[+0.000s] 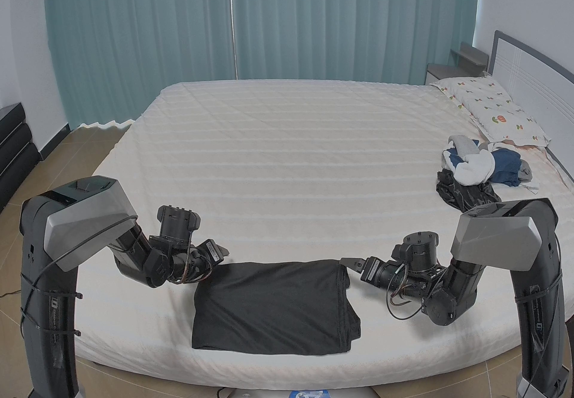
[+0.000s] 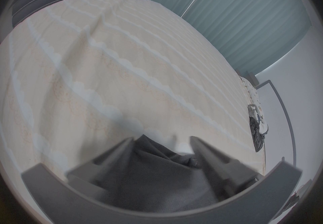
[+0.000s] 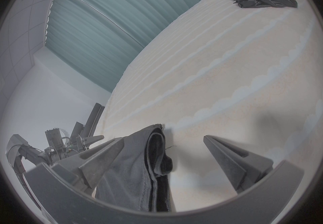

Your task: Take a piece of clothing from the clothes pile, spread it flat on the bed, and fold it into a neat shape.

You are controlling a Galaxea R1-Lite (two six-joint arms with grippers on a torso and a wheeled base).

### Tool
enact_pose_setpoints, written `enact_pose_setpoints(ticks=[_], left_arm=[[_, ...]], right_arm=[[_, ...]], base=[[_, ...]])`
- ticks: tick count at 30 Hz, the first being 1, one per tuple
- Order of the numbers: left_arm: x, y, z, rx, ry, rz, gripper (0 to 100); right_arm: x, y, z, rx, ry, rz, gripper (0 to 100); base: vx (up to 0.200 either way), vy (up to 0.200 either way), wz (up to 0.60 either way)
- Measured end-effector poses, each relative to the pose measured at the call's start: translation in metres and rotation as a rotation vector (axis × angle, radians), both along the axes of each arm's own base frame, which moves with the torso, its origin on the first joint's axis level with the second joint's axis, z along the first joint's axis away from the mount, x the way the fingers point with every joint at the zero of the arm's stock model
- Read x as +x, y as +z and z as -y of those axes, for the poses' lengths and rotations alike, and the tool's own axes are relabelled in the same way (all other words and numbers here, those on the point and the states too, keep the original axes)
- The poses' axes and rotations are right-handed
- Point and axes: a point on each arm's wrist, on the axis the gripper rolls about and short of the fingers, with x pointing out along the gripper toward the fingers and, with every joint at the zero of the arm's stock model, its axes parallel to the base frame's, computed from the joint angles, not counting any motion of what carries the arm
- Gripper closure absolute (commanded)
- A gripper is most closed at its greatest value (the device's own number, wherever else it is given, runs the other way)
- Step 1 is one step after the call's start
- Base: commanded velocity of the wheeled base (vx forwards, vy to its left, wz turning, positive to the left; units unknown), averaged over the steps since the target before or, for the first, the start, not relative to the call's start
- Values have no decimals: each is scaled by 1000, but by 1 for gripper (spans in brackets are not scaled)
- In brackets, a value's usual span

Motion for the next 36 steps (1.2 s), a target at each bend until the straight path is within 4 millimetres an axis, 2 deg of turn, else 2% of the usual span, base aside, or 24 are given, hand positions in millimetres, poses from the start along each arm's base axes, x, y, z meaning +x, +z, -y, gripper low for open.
enact_pose_setpoints(ticks=[3, 4, 21, 33, 34, 36], left_arm=[[-2, -1, 2, 2, -8, -5, 0], [-4, -1, 3, 3, -11, -8, 100], [-9, -1, 5, 29, 9, -15, 100], [-9, -2, 3, 35, 21, -14, 100], [-9, -2, 3, 35, 21, -14, 100], [-9, -2, 3, 36, 21, -14, 100]], right_arm=[[3, 1, -2, -2, 2, -5, 0], [4, 1, -3, -2, 4, -7, 0], [15, 3, -13, -13, 23, -36, 0], [31, 8, -34, -42, 55, -99, 0], [33, 9, -36, -47, 58, -104, 100], [35, 11, -39, -49, 66, -97, 100]], base=[[0, 0, 0], [0, 0, 0], [0, 0, 0], [0, 0, 0], [0, 0, 0], [0, 0, 0]])
